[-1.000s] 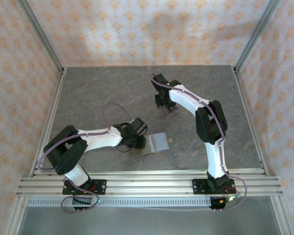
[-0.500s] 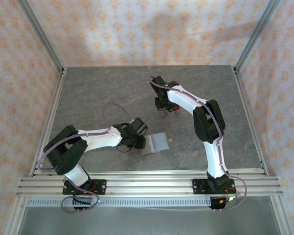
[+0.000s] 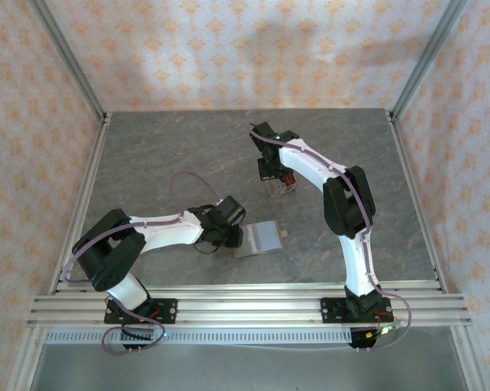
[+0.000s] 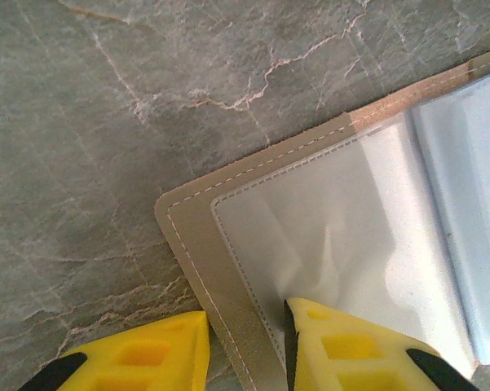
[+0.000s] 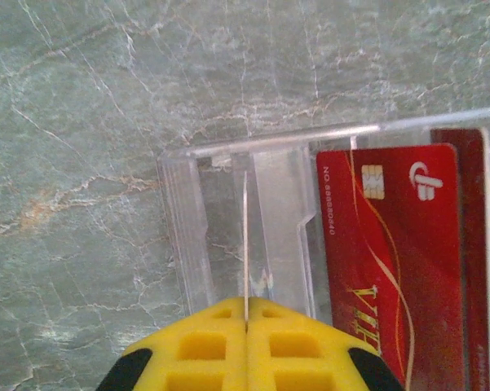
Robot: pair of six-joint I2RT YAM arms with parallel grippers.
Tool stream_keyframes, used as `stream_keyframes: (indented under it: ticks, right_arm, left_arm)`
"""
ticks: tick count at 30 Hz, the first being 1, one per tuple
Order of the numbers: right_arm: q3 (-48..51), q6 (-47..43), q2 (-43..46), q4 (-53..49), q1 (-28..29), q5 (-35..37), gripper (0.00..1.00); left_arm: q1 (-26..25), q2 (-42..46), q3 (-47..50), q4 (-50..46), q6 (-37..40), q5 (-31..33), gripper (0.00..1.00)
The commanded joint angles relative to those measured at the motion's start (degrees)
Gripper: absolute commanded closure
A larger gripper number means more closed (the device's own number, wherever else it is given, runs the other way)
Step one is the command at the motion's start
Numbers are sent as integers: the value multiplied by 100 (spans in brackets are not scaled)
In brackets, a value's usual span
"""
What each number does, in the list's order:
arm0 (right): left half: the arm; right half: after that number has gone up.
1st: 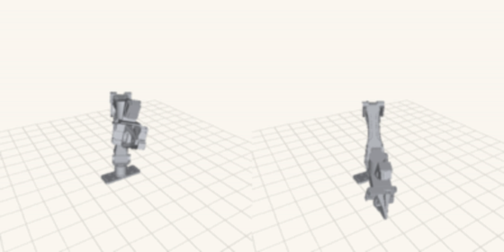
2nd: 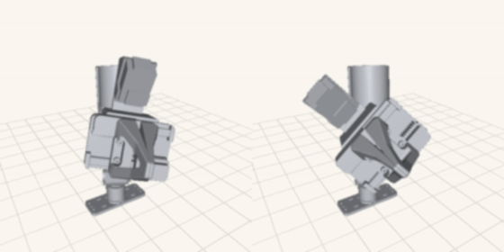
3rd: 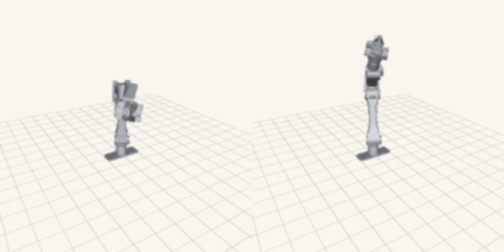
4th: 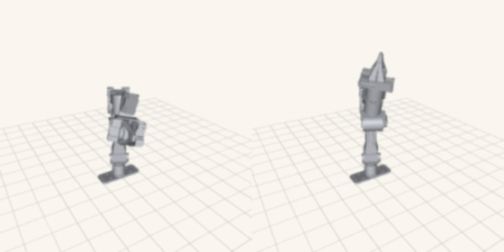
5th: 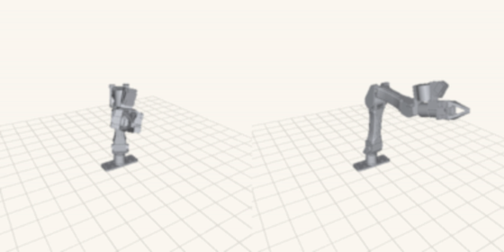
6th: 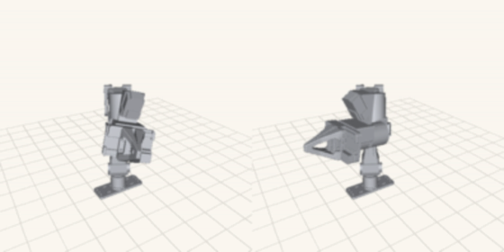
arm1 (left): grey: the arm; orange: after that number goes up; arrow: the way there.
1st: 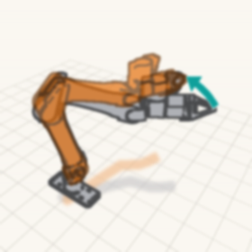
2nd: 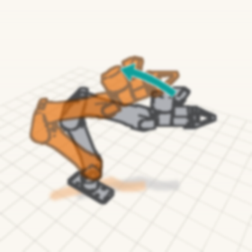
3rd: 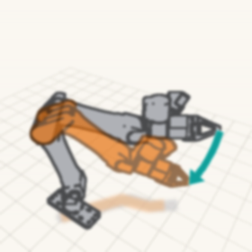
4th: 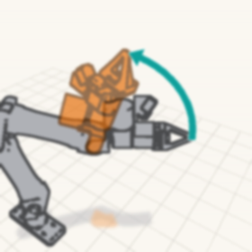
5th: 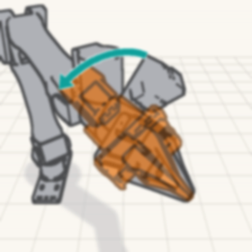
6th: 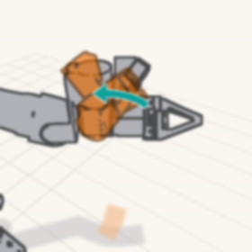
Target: Put the credit cards into the card holder
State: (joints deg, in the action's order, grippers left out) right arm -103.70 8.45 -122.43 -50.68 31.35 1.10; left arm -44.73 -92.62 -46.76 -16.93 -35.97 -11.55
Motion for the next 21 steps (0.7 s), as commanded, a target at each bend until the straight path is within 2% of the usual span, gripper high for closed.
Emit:
stream_keyframes:
  ticks: [1,8,12,15,17,21]
  right_arm:
    - [-278,-137,116,-335,24,310,100]
    - [-293,-152,494,-484,76,446,100]
    - [143,-62,1079,-318,236,428,100]
    - [770,92,1633,11,291,-84,100]
    - [1471,239,2151,491,322,-675,100]
    - [2899,653,3068,1541,353,-1406,100]
  left_arm:
    - [-36,-345,239,321,-51,-149,71]
    - [-33,-350,248,348,-42,-141,70]
    - [-31,-358,263,379,-42,-134,70]
    - [-30,-315,286,389,-38,-95,70]
    - [-31,-271,302,400,-26,-62,70]
    - [-43,-184,350,414,6,17,71]
